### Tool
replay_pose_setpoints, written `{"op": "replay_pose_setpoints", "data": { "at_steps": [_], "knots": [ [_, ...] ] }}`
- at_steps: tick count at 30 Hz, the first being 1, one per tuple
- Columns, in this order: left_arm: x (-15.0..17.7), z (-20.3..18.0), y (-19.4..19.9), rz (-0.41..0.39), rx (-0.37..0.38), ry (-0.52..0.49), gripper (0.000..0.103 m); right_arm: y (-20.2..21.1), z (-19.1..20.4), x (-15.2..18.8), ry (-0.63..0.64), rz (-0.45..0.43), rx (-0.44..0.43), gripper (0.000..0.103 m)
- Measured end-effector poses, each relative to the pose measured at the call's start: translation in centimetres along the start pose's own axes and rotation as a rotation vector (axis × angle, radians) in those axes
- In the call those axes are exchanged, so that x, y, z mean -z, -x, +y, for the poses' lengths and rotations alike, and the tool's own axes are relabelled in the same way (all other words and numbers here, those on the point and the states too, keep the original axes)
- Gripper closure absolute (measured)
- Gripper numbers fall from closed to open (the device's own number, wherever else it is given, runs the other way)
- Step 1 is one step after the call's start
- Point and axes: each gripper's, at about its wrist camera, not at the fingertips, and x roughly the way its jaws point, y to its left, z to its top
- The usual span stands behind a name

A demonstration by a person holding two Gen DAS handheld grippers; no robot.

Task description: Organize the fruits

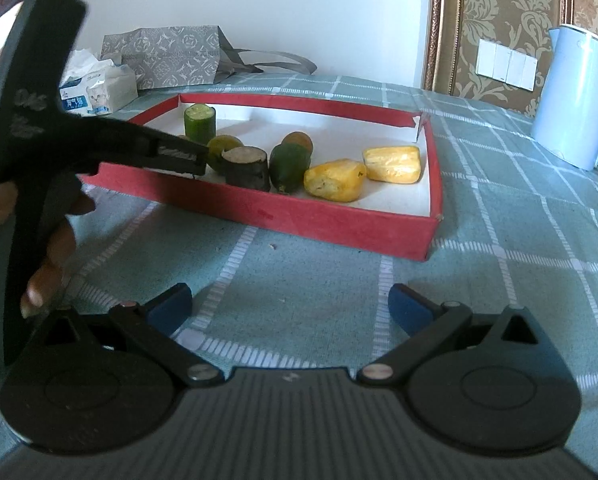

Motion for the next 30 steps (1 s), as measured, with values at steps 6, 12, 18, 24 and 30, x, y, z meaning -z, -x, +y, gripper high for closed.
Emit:
{"op": "replay_pose_setpoints", "data": {
  "at_steps": [6, 12, 18, 24, 30],
  "knots": [
    [0.7, -0.1, 2.5, -0.062, -0.033, -0.003, 0.034, 0.6, -0.2, -0.2, 0.025, -0.037, 0.008, 0.000],
    [2.1, 1.2, 6.7, -0.144, -0.061, 0.061, 0.019, 3.2, -0.5, 0.1, -0.026, -0.177, -0.059, 0.000],
    [3.1, 2.7, 8.3, -0.111, -0.077, 0.108, 0.017, 5.4, -1.5, 0.1, -0.087, -0.307, -0.035, 0.000],
    [4.3, 3.2, 9.3, -0.060, -0.082, 0.171, 0.017, 4.2, -2.2, -0.6, -0.209, -0.237, 0.116, 0.000],
    [5.2, 2.8, 10.7, -0.051, -0.107, 0.174, 0.017, 3.8, -1.3, -0.8, -0.184, -0.218, 0.224, 0.000]
  ]
}}
